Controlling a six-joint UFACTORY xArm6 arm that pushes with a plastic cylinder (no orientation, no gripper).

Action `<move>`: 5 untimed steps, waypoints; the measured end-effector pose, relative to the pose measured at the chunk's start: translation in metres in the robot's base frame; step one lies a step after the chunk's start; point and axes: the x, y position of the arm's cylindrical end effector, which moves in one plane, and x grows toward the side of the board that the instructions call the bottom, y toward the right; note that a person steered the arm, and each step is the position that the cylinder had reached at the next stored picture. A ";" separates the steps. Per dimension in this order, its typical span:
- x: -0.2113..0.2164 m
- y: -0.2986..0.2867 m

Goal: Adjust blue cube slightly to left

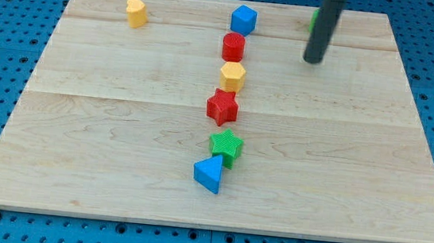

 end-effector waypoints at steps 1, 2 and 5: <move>-0.060 -0.028; -0.094 -0.090; -0.095 -0.211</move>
